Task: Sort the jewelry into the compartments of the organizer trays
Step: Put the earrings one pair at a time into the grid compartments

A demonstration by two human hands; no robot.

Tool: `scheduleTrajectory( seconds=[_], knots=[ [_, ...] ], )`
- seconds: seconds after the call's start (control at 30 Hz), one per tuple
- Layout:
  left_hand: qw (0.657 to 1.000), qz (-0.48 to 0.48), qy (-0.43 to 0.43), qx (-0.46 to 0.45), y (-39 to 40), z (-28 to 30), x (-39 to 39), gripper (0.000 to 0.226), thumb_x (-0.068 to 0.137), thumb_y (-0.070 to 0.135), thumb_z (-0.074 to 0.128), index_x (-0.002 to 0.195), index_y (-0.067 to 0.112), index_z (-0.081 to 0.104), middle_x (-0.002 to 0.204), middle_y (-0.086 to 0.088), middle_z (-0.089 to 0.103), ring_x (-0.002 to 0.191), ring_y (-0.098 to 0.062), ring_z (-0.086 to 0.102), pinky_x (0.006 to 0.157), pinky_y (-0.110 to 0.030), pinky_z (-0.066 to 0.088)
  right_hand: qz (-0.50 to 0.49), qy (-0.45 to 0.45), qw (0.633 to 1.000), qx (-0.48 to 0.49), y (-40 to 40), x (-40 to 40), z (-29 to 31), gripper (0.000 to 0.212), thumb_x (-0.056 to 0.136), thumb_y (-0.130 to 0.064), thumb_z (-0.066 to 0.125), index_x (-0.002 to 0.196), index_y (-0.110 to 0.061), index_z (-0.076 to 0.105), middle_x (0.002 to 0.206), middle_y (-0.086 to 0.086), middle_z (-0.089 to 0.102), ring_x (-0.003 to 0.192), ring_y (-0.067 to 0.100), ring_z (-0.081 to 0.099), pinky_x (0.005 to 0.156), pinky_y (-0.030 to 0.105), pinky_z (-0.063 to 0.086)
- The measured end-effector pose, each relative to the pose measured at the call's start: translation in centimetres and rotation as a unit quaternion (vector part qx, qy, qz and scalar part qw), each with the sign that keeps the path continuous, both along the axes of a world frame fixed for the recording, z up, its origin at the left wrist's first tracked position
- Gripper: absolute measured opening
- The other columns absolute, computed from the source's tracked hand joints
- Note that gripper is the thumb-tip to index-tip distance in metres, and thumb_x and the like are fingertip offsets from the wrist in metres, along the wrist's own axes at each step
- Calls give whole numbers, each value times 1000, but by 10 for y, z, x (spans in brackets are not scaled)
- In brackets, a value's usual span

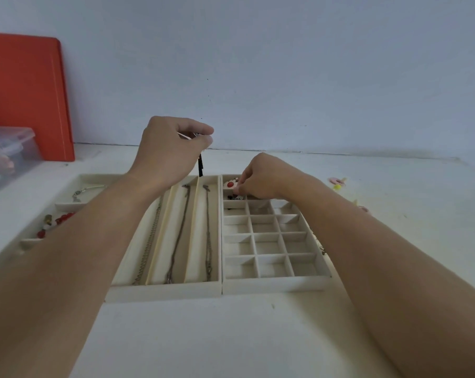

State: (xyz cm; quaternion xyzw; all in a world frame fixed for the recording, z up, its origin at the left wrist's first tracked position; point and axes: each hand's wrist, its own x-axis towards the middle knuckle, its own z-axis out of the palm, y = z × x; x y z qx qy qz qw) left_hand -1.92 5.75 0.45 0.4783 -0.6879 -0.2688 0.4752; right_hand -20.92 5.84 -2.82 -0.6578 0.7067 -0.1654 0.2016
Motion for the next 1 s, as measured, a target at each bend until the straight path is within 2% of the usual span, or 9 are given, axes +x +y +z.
scheduleTrajectory(
  seconds=[0.07, 0.13, 0.3, 0.4, 0.47, 0.63, 0.73, 0.87, 1.0],
  knots=[
    [1000, -1, 2, -5, 1, 2, -2, 13, 91, 22, 70, 100, 25, 78, 83, 8, 69, 49, 5, 50, 51, -3, 35, 10, 19, 1000, 8, -1, 1, -2, 30, 87, -33, 72, 101, -6, 77, 90, 8, 73, 79, 18, 60, 73, 28, 50],
    [1000, -5, 2, -8, 3, 3, -4, 13, 91, 20, 70, 100, 23, 78, 77, 9, 67, 45, 2, 50, 48, -3, 35, 24, 20, 999, -3, 0, 1, -1, 12, 87, -25, 73, 91, -17, 80, 97, -3, 76, 91, 15, 68, 80, 28, 55],
    [1000, -8, -6, -11, 2, 3, -5, 12, 90, 24, 71, 99, 27, 78, 81, 10, 68, 52, 7, 51, 54, -2, 36, 42, -11, 999, -19, 3, -1, 6, 7, 84, -22, 78, 77, -23, 78, 92, -16, 76, 64, 9, 66, 62, 22, 54],
    [1000, -7, -8, -7, 2, 3, -5, 12, 90, 24, 71, 99, 28, 78, 83, 11, 69, 52, 7, 51, 53, -2, 35, 60, -2, 998, -22, 4, 1, 7, 5, 83, -27, 78, 80, -24, 78, 96, -12, 77, 71, 9, 66, 68, 25, 54],
    [1000, -9, -8, -6, 3, 3, -5, 12, 91, 23, 71, 100, 26, 78, 85, 9, 70, 49, 5, 51, 52, -2, 36, 68, 25, 997, -19, 4, 2, 7, 12, 86, -34, 76, 84, -22, 78, 92, -10, 75, 76, 10, 65, 72, 26, 52],
    [1000, -15, -15, -1, 5, 3, -7, 12, 91, 22, 70, 101, 24, 78, 83, 7, 68, 41, 3, 47, 44, -4, 32, 57, 65, 996, 19, 4, 7, 6, 46, 96, -54, 57, 84, -14, 77, 64, 1, 60, 64, 19, 57, 69, 31, 51],
    [1000, -12, -20, -4, 4, 2, -7, 12, 90, 24, 71, 100, 26, 79, 86, 7, 70, 47, 6, 49, 48, -3, 33, 49, 63, 997, 24, 6, 9, 6, 50, 99, -55, 50, 78, -17, 75, 62, 0, 60, 63, 20, 59, 64, 29, 45],
    [1000, -13, -20, -1, 4, 1, -7, 11, 90, 24, 71, 99, 26, 78, 85, 9, 71, 55, 4, 54, 52, -1, 36, 54, 69, 996, 26, 10, 10, 9, 60, 91, -68, 54, 90, -12, 76, 61, -2, 55, 62, 18, 54, 61, 29, 43],
    [1000, -12, -22, -2, 4, 0, -8, 11, 90, 23, 72, 98, 26, 79, 76, 13, 66, 52, 6, 53, 53, 0, 36, 66, 65, 996, 8, 11, 10, 12, 52, 94, -63, 53, 83, -18, 78, 61, -6, 57, 61, 13, 54, 58, 27, 38]
  ],
)
